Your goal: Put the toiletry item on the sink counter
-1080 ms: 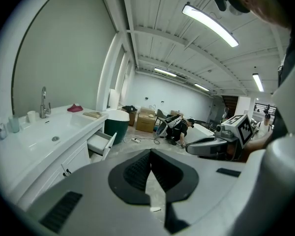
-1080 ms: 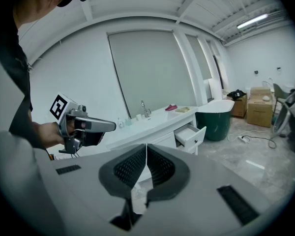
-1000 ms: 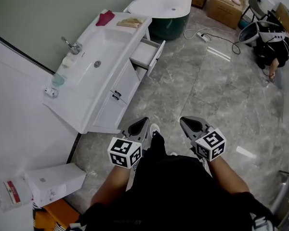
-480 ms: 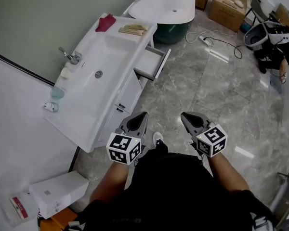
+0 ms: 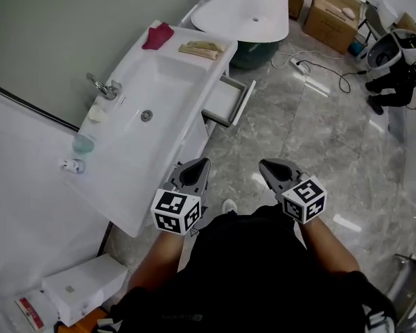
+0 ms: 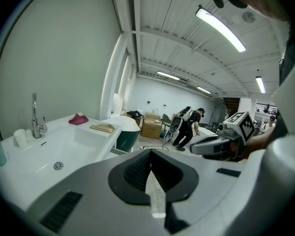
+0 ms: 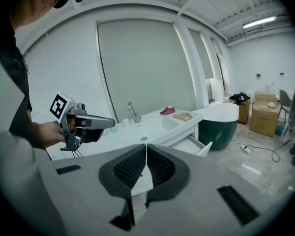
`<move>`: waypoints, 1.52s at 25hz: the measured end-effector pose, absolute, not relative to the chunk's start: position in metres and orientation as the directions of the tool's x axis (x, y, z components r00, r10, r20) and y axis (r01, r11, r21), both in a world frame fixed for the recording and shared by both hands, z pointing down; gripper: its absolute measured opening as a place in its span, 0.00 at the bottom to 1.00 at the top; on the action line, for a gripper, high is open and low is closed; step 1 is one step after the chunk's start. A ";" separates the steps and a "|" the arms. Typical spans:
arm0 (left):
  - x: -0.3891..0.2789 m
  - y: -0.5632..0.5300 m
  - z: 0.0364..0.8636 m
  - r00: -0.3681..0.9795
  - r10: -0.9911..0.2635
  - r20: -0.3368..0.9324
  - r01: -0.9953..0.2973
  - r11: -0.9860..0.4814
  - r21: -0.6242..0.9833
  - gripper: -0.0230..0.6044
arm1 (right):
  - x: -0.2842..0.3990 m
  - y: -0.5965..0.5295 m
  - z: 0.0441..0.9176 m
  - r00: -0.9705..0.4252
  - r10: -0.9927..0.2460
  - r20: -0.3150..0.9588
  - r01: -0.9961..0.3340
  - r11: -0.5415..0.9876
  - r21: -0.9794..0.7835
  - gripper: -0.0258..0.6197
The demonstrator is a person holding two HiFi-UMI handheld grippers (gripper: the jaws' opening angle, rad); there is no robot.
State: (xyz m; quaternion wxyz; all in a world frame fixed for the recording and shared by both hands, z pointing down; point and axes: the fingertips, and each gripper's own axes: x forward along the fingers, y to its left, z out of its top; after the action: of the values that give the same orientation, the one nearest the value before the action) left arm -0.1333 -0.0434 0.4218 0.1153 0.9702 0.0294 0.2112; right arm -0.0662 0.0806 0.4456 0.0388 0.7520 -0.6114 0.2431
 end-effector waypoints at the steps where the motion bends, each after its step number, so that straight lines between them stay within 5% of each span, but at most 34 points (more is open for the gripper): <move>1: -0.131 -0.047 0.422 0.909 0.107 0.404 0.009 -0.971 0.238 0.05 | -0.065 0.076 0.446 0.129 -0.900 0.415 -0.939 -0.246 -0.240 0.05; 21: -0.075 -0.108 0.443 0.905 0.027 0.425 -0.077 -0.972 0.224 0.05 | 0.005 0.007 0.457 0.050 -0.918 0.394 -0.955 -0.160 -0.251 0.05; 38: 0.079 -0.171 0.438 0.869 -0.168 0.466 -0.277 -0.945 0.175 0.05 | 0.196 -0.089 0.457 -0.122 -0.915 0.383 -0.968 0.024 -0.252 0.05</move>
State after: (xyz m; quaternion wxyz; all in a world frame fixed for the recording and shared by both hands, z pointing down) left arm 0.0791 -0.1706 0.4377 0.1188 0.9593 -0.1160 0.2286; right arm 0.1960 -0.0893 0.4570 0.0569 0.6600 -0.7133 0.2290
